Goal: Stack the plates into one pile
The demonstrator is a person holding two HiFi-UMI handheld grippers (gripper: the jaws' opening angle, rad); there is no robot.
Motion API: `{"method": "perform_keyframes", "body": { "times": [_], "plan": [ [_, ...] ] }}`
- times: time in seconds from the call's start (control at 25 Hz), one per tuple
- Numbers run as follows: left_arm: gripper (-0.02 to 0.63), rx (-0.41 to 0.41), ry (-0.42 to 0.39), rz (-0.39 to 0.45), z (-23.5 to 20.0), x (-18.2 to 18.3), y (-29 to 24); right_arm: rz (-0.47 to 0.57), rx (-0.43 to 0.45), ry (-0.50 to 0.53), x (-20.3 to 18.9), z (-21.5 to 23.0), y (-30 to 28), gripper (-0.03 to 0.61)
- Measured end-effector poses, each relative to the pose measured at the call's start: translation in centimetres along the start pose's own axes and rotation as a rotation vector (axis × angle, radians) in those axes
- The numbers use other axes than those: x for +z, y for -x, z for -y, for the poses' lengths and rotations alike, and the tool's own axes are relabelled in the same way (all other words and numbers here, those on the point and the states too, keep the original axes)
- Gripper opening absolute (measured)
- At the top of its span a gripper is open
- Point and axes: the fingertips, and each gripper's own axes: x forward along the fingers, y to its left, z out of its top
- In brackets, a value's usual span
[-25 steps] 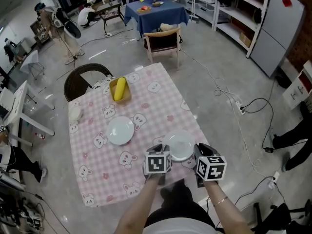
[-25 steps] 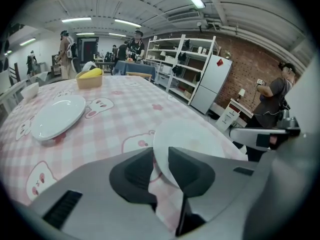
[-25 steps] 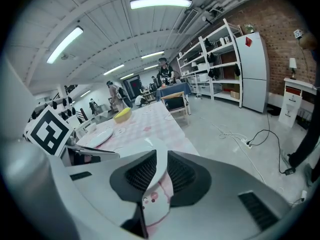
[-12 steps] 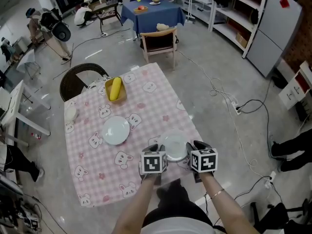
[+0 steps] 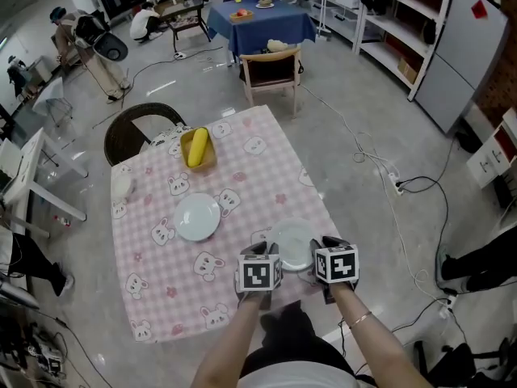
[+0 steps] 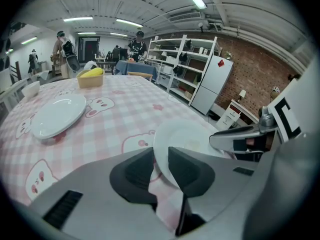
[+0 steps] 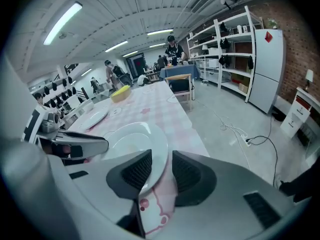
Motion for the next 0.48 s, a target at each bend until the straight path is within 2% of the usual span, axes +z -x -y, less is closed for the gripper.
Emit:
{"method": "perform_keyframes", "body": {
  "times": [0.12, 0.32, 0.48],
  "plan": [
    [0.110, -0.003, 0.003, 0.003, -0.16, 0.15, -0.24, -0.005, 0.001, 0.009, 0.25, -0.31, -0.35, 0.111],
    [0.107, -0.011, 0.005, 0.014, -0.23, 0.19, -0.20, 0.007, 0.007, -0.013, 0.15, -0.29, -0.31, 0.103],
    [0.104, 0.005, -0.013, 0.034, -0.39, 0.32, -0.09, 0.040, 0.006, 0.007, 0.44, -0.53, -0.19, 0.103]
  ]
}}
